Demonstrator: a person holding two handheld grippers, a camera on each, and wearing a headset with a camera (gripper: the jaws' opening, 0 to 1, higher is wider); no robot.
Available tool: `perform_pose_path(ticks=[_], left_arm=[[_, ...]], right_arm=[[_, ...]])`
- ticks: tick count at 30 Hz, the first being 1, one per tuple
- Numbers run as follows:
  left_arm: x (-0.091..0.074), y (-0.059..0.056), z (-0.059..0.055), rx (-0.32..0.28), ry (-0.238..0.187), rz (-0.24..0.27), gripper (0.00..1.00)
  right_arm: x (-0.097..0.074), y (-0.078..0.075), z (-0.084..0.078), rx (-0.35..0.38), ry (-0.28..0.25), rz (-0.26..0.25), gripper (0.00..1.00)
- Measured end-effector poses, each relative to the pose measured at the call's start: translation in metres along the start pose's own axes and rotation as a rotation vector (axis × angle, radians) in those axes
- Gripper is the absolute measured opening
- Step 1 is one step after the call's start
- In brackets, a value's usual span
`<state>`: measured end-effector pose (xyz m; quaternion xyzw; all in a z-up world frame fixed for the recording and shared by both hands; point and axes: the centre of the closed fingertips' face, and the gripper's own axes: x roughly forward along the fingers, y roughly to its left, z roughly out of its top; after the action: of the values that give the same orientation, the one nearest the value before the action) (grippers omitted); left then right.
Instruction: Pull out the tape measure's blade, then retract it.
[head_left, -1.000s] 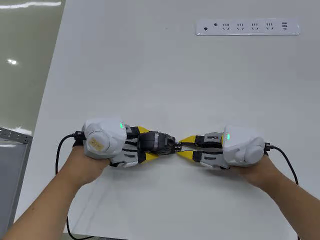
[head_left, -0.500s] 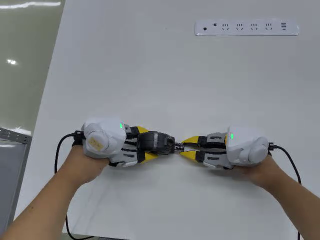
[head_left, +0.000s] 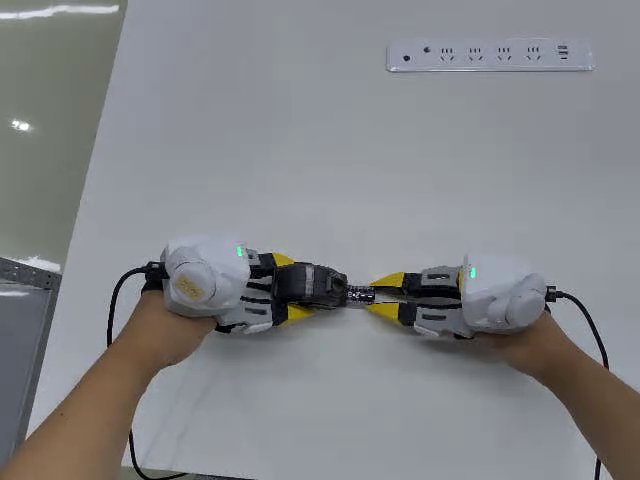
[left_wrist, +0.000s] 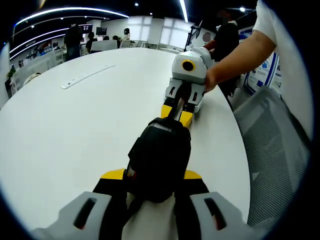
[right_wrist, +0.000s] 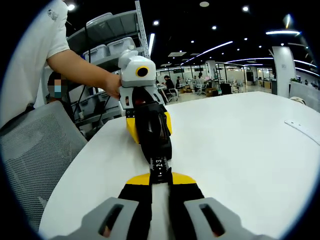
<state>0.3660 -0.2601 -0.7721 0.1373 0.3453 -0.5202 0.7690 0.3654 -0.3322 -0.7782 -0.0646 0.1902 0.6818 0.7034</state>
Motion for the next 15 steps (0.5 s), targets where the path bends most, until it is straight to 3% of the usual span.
perform_pose_path(ticks=[15], left_arm=[[0.000,0.000,0.000,-0.003,-0.003,0.002,0.33]], right_arm=[[-0.015,-0.003,-0.006,0.023,-0.002,-0.015,0.10]])
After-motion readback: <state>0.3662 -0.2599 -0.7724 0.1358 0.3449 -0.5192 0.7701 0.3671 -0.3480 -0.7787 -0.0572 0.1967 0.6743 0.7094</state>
